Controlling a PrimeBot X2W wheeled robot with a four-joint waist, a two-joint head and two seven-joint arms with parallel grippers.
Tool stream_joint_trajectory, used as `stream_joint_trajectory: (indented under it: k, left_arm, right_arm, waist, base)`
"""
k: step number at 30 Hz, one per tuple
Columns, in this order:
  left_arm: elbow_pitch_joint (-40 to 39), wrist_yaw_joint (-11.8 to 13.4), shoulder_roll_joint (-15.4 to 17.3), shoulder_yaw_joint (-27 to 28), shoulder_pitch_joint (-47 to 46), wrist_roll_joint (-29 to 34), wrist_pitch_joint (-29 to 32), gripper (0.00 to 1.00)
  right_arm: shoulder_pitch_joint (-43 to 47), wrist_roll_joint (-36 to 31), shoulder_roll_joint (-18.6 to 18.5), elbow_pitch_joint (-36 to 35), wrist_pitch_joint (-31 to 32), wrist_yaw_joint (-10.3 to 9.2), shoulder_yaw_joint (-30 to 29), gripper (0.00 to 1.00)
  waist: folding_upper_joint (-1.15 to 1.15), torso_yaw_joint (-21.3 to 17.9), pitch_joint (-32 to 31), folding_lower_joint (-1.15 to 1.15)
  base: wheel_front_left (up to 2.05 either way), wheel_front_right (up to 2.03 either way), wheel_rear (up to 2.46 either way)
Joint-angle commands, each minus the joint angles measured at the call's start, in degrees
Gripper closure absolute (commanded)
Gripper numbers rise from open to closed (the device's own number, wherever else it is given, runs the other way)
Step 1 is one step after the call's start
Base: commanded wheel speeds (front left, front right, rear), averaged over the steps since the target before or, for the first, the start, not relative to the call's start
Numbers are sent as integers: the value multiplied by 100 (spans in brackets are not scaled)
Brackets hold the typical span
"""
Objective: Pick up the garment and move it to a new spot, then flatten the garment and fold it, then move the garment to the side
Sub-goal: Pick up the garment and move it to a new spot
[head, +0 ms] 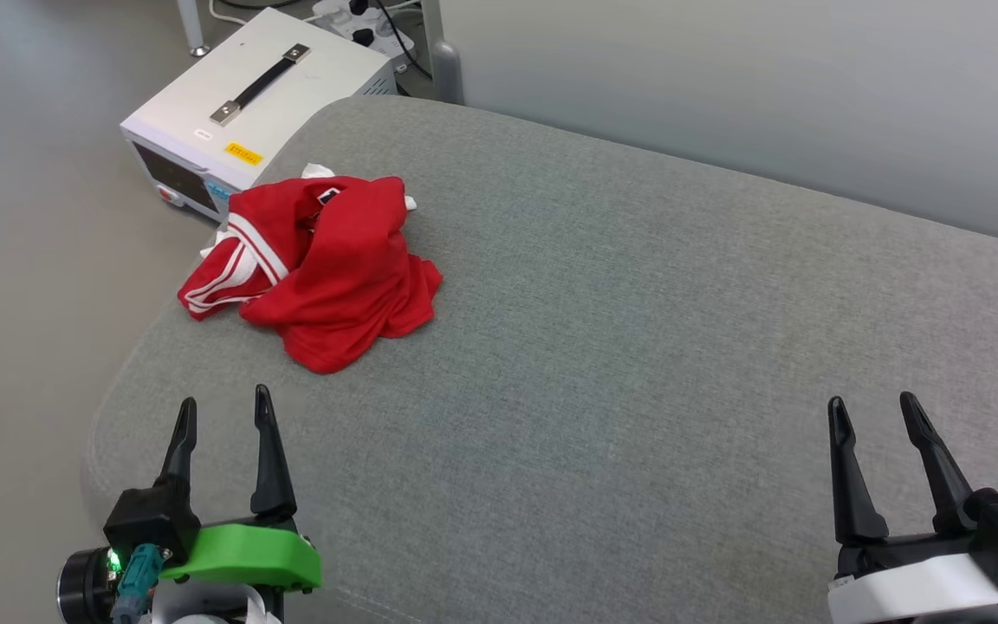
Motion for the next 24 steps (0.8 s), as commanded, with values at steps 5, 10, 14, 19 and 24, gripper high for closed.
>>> stream_joint_trajectory:
  k: [5,10,14,19,24]
  left_arm:
    - [33,17,-17,25,-74,-111,-34,0]
    - [51,11,-17,32,-69,-148,-34,0]
    - [143,-96,-17,108,-282,-143,-34,0]
    - [337,-468,5,512,-969,-220,-34,0]
    - [742,-813,347,985,-1981,-285,-34,0]
  right_arm:
    - [-107,-42,-5,-24,-28,-4,10,0]
    - [-115,-53,-5,-34,-28,-4,20,0]
    - [-151,-84,-5,-56,-28,-4,41,0]
    - [-285,-200,-5,-74,-28,-4,70,0]
    - [-510,-351,-8,-137,-28,-4,84,0]
  waist:
    - [0,303,65,0]
    - [0,340,92,0]
    - [0,317,193,0]
    - [0,201,401,0]
    - [0,-13,718,0]
  base:
    - [0,0,0]
    - [0,0,0]
    - [0,0,0]
    - [0,0,0]
    - [0,0,0]
